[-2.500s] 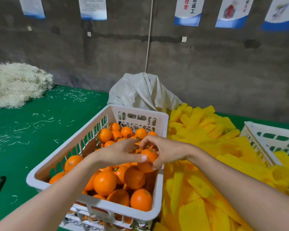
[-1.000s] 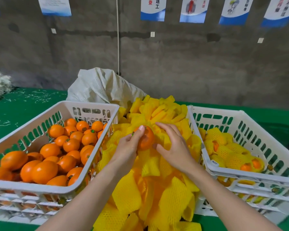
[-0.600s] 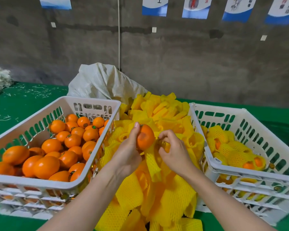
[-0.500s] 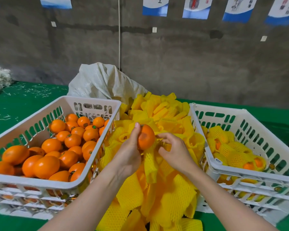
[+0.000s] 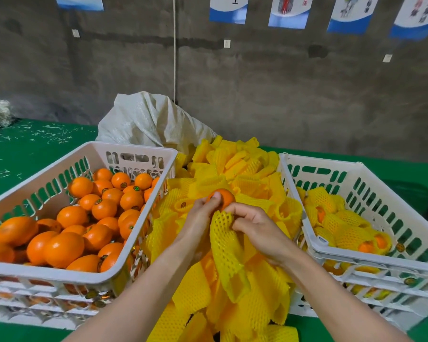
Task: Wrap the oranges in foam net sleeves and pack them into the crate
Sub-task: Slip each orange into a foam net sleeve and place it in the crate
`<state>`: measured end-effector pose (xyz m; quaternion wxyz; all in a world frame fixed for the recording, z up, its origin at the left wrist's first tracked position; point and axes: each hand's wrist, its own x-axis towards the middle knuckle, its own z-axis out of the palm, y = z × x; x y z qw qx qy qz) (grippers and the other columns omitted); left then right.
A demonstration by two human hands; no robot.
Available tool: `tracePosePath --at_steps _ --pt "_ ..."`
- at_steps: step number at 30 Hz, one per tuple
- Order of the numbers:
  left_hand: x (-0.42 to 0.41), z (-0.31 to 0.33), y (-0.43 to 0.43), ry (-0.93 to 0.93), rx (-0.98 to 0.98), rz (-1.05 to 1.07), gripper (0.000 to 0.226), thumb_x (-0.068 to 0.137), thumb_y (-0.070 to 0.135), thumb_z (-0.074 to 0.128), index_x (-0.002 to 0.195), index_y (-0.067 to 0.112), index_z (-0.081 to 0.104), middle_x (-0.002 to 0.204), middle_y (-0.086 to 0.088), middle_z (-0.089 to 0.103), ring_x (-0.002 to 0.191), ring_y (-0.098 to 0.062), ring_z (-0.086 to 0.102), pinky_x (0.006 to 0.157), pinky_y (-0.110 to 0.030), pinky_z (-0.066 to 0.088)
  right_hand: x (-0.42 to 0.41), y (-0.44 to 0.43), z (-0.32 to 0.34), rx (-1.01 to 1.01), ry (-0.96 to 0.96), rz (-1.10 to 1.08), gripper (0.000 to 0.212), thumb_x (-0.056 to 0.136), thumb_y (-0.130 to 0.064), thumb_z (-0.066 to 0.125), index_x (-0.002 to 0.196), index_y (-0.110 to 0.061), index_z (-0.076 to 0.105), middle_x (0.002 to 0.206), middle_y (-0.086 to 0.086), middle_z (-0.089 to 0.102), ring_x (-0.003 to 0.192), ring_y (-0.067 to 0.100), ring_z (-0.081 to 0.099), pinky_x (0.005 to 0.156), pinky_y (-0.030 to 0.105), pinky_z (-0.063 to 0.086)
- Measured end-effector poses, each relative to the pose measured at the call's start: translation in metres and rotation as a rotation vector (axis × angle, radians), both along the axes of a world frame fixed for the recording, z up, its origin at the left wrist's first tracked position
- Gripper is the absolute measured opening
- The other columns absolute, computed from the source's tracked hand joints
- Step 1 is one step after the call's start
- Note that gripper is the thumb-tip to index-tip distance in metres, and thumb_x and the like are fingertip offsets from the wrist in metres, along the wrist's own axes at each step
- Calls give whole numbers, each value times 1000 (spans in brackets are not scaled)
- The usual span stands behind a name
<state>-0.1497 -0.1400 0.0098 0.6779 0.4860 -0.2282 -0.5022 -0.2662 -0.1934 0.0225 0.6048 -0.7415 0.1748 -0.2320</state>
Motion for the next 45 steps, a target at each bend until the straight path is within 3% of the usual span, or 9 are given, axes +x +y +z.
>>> tracePosePath --at_steps 4,7,14,19,22,25,32,39,45 --pt "-2 -3 0 -53 -89 43 26 89 20 59 115 22 60 81 -3 73 71 -12 71 57 -23 55 6 -1 -5 -165 33 -147 33 87 14 39 82 -9 62 67 13 51 61 20 42 57 31 33" --pt "-4 -1 3 43 -133 7 29 90 20 56 117 27 63 98 -10 73 87 -24 70 70 -34 56 8 -9 -7 -372 -8 -377 27 86 15 45 85 -2 65 51 -13 46 40 1 38 46 13 27" --pt "-5 -3 6 48 -188 -128 50 78 42 57 125 25 55 119 -6 66 110 -22 63 90 -39 51 10 -13 -11 -353 -67 -686 18 91 -1 46 86 -16 54 68 6 55 58 13 45 54 32 35" --pt "-1 -5 4 120 -208 -72 56 72 28 65 123 8 57 112 -14 67 97 -27 65 77 -35 53 14 1 -9 -230 -175 -643 15 91 -12 47 77 -18 50 62 -9 45 53 1 36 51 22 30" --pt "0 -8 6 336 -258 -182 35 79 37 55 84 9 74 80 -7 71 72 -18 69 64 -28 56 17 15 -13 -292 -166 -626 27 88 -42 46 73 -20 47 55 -12 43 52 3 38 54 28 32" --pt "-3 -12 5 454 -285 -170 42 78 44 51 64 13 75 67 -5 70 63 -15 69 58 -25 57 20 20 -13 -380 -141 -631 35 87 -50 42 74 -17 45 58 -8 40 52 5 38 57 38 33" --pt "-2 -3 3 481 -76 -107 56 65 45 64 110 12 67 96 -12 73 76 -24 71 62 -32 57 25 -4 -2 -195 -211 -669 33 96 -25 46 65 -14 42 59 0 39 56 10 37 56 31 31" --pt "-8 5 6 588 -143 -147 55 69 40 66 114 8 64 98 -15 70 86 -26 69 77 -38 55 26 -8 -13 -100 -259 -620 33 93 -26 49 67 -6 47 64 12 47 63 20 42 59 35 37" --pt "-7 8 -6 353 -133 123 38 83 40 61 112 15 63 103 -11 72 91 -26 69 73 -37 57 25 -5 -23 190 -234 -490 35 97 -35 36 77 -26 64 68 -16 69 66 -2 63 58 15 50"
